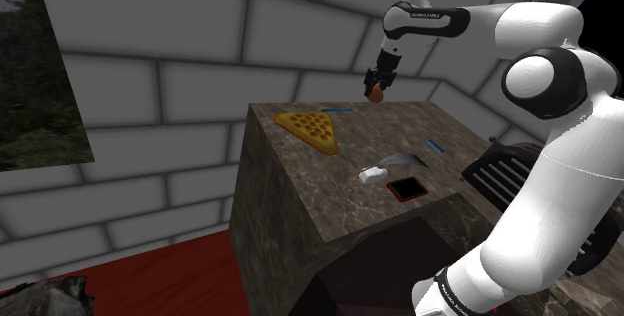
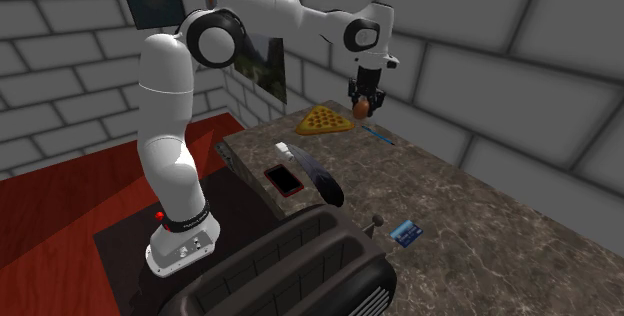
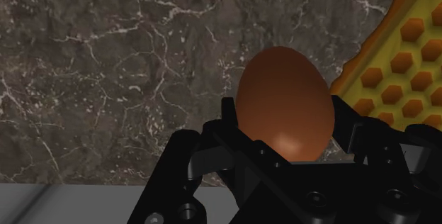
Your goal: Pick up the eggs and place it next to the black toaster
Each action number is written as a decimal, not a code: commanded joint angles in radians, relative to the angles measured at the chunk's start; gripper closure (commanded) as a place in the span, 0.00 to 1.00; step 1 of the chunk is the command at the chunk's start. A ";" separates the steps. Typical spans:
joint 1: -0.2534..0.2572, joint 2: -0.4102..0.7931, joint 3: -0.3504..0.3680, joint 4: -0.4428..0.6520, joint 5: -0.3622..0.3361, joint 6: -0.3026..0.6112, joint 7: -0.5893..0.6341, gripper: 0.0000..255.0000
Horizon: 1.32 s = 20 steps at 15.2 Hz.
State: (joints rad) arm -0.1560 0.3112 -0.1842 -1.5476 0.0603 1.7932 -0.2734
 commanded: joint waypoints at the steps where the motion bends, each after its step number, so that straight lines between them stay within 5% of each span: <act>1: 0.000 -0.004 0.000 0.023 -0.001 -0.027 0.001 1.00; 20: -0.014 0.032 -0.003 0.332 0.004 -0.300 0.003 1.00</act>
State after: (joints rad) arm -0.1689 0.3397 -0.1876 -1.2347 0.0641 1.5087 -0.2709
